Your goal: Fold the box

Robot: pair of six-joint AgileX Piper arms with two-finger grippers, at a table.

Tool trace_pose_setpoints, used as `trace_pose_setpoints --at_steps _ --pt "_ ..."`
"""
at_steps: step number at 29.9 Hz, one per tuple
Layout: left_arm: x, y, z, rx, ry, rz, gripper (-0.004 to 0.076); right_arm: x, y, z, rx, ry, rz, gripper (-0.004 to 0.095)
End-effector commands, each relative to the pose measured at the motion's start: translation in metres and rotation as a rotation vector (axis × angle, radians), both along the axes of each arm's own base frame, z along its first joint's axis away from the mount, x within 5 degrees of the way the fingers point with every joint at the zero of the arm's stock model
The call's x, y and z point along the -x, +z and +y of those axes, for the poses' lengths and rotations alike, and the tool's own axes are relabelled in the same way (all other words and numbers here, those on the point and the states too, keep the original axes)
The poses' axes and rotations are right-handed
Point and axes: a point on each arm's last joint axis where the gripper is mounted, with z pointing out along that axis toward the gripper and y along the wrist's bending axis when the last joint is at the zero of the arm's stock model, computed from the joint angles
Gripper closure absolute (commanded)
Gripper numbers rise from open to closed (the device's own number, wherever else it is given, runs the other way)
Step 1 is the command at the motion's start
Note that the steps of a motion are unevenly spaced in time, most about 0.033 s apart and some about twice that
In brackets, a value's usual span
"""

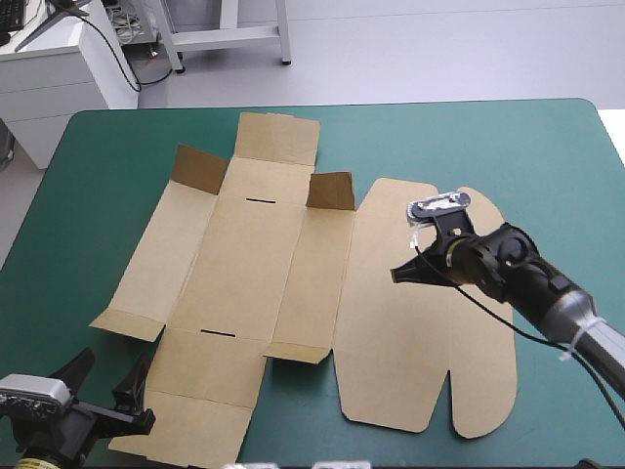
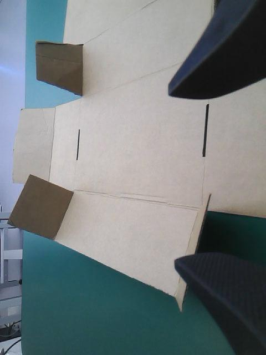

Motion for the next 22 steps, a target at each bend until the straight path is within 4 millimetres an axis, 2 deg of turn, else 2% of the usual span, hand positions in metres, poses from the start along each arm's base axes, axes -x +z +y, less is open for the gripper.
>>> trace_pose_setpoints --at_steps 1,6,12,14,18,22 --pt "-0.006 0.032 0.001 -0.013 0.003 -0.091 0.0177 0.017 0.015 -0.010 -0.051 0.006 -0.128 0.0908" --pt "-0.031 0.071 0.001 -0.094 -0.015 -0.058 0.0177 0.048 0.004 -0.025 -0.074 0.013 -0.164 0.0908" --pt "-0.085 0.113 0.008 -0.225 0.016 0.085 0.0177 0.079 -0.005 -0.040 -0.107 0.003 -0.166 0.0908" --pt "-0.108 0.120 0.009 -0.245 0.005 0.178 0.0177 0.089 -0.005 -0.044 -0.137 -0.001 -0.185 0.0908" --pt "-0.159 0.117 0.011 -0.287 -0.017 0.397 0.0177 0.107 0.000 -0.052 -0.176 -0.005 -0.227 0.0909" --pt "-0.209 0.098 0.013 -0.290 -0.033 0.637 0.0177 0.124 0.004 -0.061 -0.181 0.000 -0.259 0.0908"
